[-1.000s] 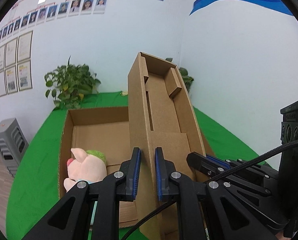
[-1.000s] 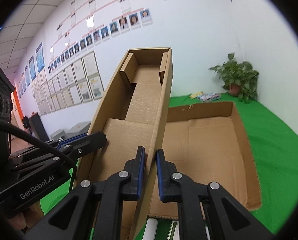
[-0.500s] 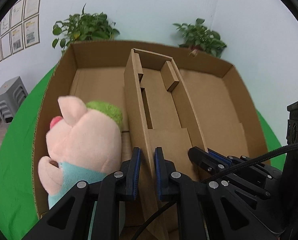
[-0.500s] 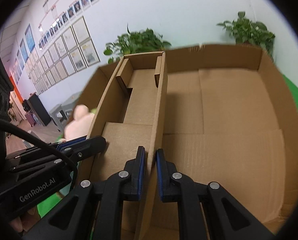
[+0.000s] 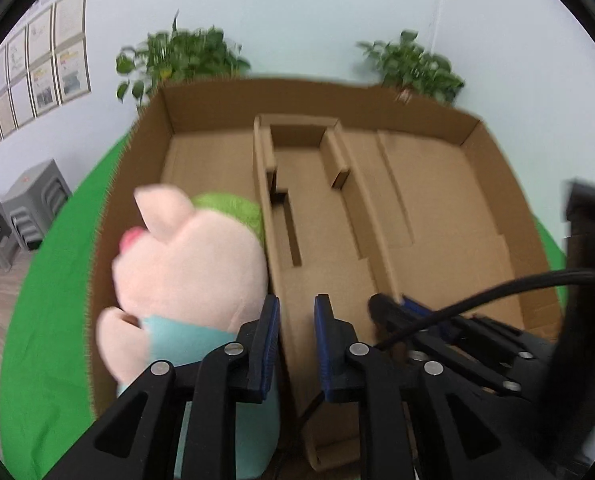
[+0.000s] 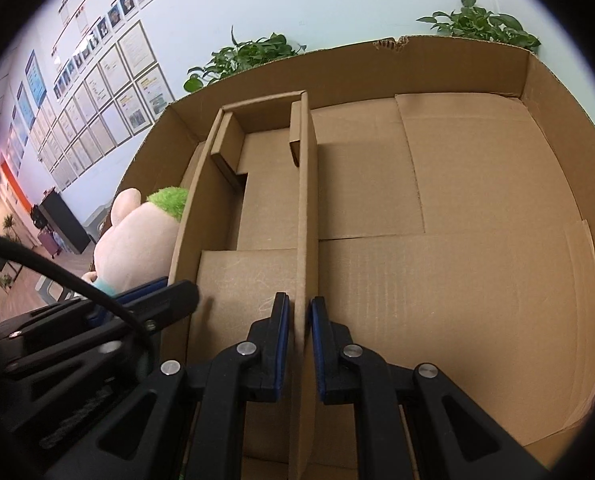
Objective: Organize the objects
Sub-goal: 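Lift the cardboard insert and lower it into the box beside the pig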
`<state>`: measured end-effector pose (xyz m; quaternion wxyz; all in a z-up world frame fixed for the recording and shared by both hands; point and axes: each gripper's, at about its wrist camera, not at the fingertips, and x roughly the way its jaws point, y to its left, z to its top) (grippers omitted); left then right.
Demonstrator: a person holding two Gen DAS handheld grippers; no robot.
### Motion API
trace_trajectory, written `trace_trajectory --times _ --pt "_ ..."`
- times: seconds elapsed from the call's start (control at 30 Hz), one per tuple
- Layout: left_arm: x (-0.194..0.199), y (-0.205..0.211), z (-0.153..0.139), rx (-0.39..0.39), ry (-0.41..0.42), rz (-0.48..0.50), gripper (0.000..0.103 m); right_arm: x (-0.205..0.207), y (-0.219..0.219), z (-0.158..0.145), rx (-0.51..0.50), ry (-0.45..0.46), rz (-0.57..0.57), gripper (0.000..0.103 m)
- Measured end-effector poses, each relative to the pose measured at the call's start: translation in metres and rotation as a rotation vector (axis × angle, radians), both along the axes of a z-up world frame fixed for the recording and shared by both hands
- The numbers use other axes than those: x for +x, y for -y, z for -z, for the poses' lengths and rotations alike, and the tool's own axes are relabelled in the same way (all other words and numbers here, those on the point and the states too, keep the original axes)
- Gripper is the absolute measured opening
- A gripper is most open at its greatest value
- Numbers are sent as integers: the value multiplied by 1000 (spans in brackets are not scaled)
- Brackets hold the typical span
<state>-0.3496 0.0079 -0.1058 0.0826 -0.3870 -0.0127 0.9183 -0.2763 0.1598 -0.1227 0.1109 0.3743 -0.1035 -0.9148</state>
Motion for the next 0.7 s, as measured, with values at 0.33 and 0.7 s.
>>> trace_trajectory --times 0.33,0.7 --pt "65 26 -47 3 -146 -50 44 -8 4 0 -9 21 -5 11" --pt "157 28 -66 -72 -343 -118 95 60 -45 -32 -15 -120 -10 84"
